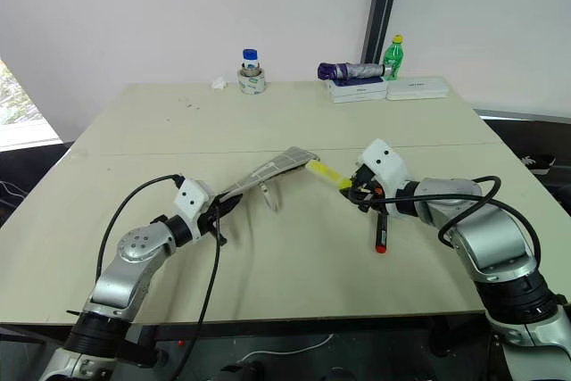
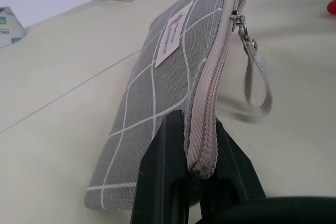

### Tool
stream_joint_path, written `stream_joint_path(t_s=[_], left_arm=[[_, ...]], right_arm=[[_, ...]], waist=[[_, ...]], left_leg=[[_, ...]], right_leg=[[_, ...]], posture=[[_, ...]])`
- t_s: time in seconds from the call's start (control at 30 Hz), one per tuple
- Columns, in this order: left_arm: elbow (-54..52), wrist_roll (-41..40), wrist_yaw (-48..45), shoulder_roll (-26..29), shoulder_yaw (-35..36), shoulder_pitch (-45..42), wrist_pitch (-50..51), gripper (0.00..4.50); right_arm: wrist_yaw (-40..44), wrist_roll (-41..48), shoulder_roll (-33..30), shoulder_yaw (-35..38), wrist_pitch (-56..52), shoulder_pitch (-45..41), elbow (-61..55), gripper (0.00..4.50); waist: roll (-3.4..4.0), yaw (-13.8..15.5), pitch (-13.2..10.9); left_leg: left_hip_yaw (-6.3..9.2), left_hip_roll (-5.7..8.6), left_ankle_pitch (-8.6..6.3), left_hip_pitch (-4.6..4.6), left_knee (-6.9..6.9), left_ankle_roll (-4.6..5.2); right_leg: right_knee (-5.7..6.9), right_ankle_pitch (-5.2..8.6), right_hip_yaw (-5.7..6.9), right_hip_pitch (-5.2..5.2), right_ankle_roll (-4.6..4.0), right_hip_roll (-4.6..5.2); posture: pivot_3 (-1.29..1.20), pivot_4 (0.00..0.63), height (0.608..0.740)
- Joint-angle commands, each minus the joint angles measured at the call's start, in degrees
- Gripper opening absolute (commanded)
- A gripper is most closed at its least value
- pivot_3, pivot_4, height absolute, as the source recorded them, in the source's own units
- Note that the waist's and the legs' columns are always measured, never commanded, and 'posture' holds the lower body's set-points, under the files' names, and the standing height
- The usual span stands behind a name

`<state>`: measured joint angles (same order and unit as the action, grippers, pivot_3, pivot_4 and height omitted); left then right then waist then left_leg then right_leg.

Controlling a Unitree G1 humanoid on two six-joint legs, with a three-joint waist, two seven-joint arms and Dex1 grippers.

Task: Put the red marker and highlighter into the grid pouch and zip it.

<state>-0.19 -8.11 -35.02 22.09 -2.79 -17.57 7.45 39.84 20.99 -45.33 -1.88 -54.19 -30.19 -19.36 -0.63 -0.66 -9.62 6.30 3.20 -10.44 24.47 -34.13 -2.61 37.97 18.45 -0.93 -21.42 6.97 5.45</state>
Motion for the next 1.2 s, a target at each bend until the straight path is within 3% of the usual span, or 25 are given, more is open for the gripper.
stream_joint_path(t_s=[0.03,0.5,0.73,1.2], left_arm=[[-2.6,-0.6,-0.5,0.2,-0.1,0.3,0.1,0.0],[-4.0,0.6,-3.6,1.2,-2.4,1.0,-1.5,0.0],[-3.9,1.2,-7.1,3.2,-4.1,0.6,-4.1,0.0],[-3.6,1.3,-15.5,7.7,-6.2,0.7,-9.9,0.0]], right_arm=[[-0.1,0.0,0.4,0.5,1.0,-1.6,-0.9,0.87],[0.7,-0.1,1.1,-1.9,0.8,-1.9,-2.0,0.87],[5.9,-4.3,-3.3,-9.7,6.0,-2.3,-4.2,0.87],[9.8,-4.3,-0.4,-12.3,6.5,-5.3,-3.2,0.87]], waist=[[0.0,0.0,0.0],[0.0,0.0,0.0],[0.0,0.0,0.0],[-0.01,0.0,0.0]], left_leg=[[0.0,0.0,0.0,0.0,0.0,0.0],[0.0,0.0,0.0,0.0,0.0,0.0],[0.0,0.0,0.0,0.0,0.01,0.0],[0.01,0.0,-0.01,0.02,0.03,0.0]], right_leg=[[0.0,0.0,0.0,0.0,0.0,0.0],[0.0,0.0,0.0,0.0,0.0,0.0],[-0.02,0.0,0.01,-0.01,0.0,0.01],[-0.08,0.0,0.0,-0.01,-0.01,0.06]], posture=[[0.0,0.15,0.74],[0.0,0.15,0.74],[0.0,0.15,0.74],[0.0,0.15,0.74]])
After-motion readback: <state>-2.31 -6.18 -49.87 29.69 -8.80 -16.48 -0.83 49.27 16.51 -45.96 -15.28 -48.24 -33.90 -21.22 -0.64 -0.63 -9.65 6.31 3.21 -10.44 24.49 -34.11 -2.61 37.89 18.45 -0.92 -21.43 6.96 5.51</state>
